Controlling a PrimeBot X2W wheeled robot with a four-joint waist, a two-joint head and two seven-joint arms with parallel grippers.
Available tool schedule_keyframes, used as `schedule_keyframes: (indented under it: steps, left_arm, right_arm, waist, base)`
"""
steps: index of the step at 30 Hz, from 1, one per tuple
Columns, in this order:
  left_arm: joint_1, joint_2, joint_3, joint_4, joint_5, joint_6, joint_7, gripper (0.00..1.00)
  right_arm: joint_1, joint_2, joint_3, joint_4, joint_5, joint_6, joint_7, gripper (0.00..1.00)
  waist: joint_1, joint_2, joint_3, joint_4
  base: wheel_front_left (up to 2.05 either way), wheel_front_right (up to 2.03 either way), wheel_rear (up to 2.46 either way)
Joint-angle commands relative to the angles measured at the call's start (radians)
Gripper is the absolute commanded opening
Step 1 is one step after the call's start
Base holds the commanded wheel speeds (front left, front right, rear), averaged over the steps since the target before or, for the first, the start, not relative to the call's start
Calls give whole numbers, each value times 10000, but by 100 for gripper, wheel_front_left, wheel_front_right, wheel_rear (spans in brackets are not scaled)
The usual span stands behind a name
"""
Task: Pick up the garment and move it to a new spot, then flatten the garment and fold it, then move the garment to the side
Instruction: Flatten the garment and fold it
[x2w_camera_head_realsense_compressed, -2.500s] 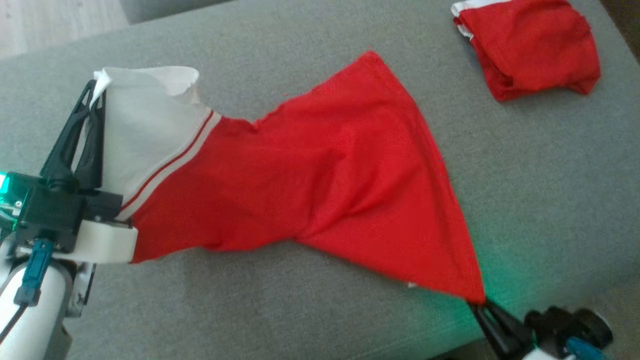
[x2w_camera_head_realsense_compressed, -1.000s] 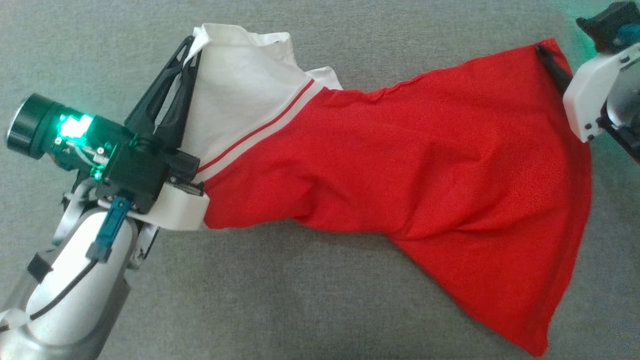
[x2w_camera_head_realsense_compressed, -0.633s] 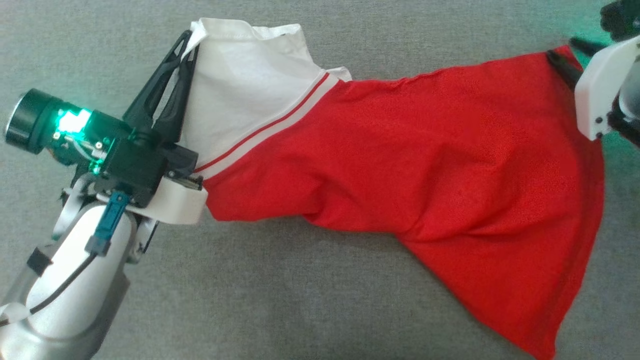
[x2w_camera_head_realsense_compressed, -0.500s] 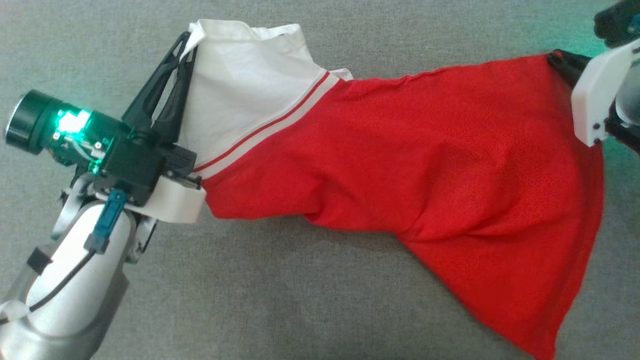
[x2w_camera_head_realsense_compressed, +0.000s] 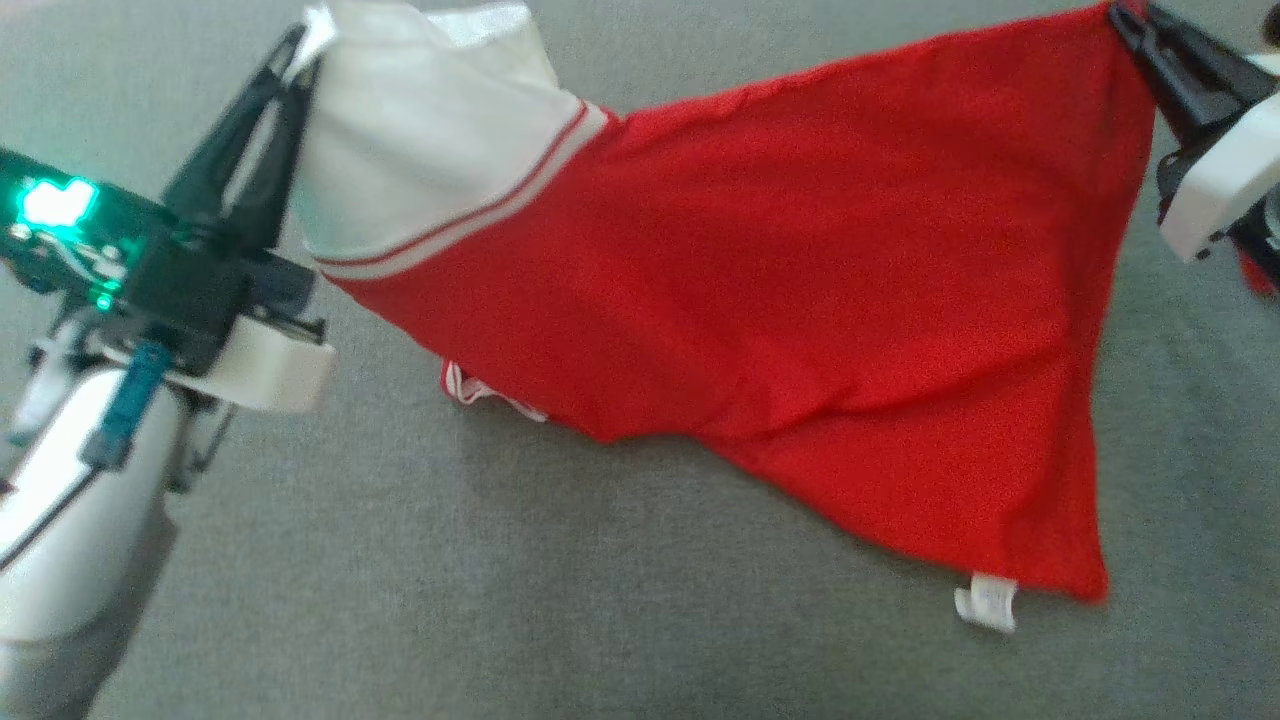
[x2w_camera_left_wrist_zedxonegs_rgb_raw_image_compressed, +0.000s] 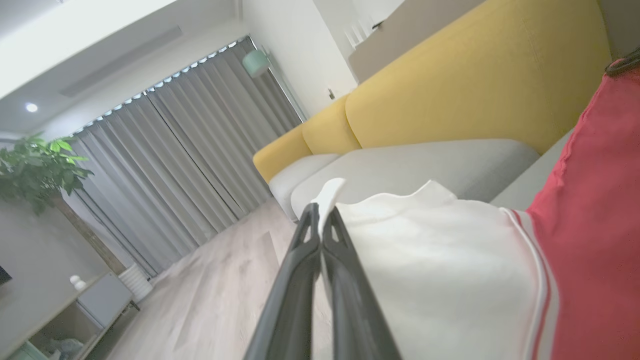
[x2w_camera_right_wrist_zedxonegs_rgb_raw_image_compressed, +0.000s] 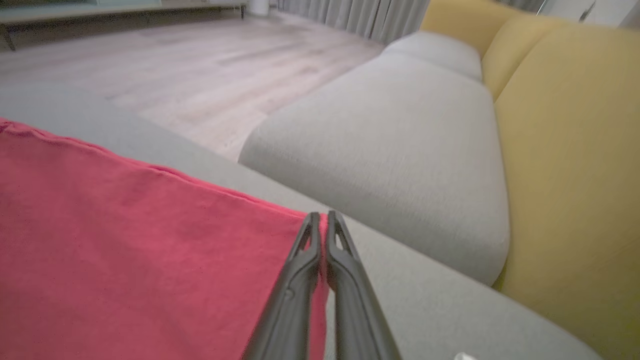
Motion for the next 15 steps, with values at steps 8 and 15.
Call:
schedule_keyframes:
  steps: [8, 15]
  left_arm:
    - [-953, 1272, 914, -560, -93, -325, 407, 0]
    - [-1596, 1807, 1122, -1050, -205, -708, 816, 0]
  right_arm:
    - [-57, -581, -741, -499, -373, -4, -809, 0]
    - [174, -1098, -1614, -1340, -603, -4, -864, 0]
  waist:
    - [0, 0, -1821, -723]
    - [0, 0, -2861, -866]
  base:
    - [0, 0, 0]
    - [0, 0, 0]
